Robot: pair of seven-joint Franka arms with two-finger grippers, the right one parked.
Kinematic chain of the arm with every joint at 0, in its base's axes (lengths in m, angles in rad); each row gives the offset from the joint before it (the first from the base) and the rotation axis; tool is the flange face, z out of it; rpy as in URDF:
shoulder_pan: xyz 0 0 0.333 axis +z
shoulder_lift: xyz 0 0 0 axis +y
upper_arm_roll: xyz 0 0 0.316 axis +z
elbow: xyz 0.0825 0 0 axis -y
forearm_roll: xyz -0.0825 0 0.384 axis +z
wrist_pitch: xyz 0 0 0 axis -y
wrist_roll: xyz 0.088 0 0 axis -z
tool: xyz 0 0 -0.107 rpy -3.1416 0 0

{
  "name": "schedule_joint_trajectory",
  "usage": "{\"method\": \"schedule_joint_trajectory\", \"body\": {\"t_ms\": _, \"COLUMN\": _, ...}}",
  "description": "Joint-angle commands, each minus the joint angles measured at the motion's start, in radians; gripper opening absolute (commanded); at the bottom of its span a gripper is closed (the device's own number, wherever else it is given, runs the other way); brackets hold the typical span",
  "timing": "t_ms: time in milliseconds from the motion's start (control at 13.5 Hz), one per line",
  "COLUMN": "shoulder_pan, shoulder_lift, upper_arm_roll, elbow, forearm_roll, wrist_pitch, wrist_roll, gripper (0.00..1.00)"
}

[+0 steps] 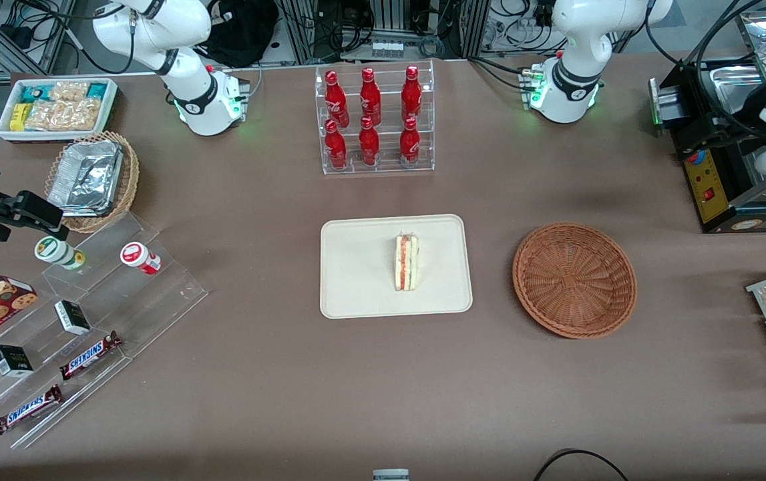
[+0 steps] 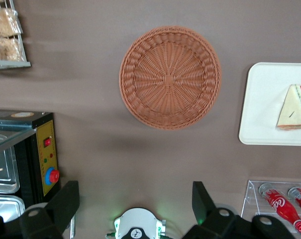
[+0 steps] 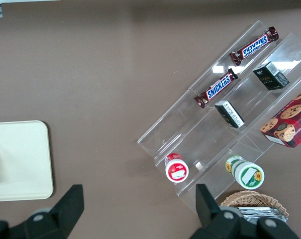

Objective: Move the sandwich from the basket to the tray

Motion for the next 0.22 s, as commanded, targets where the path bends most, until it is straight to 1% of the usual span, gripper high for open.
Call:
{"method": "schedule_joint_trajectory", "body": {"t_ms": 0, "shoulder_pan": -0.003, "shoulder_lift": 0.032, "upper_arm_roll": 0.001, "elbow": 0.057, "forearm_roll": -0.004, "wrist_pitch": -0.008, "wrist_roll": -0.015, "gripper": 1.00}}
{"method": "schedule_joint_trajectory", "body": {"t_ms": 148, "shoulder_pan": 0.001, "shoulder_lift": 0.029, "upper_arm_roll": -0.001, "elbow": 0.057, "forearm_roll": -0.001, "wrist_pitch": 0.005, "wrist_roll": -0.011, "gripper": 1.00}}
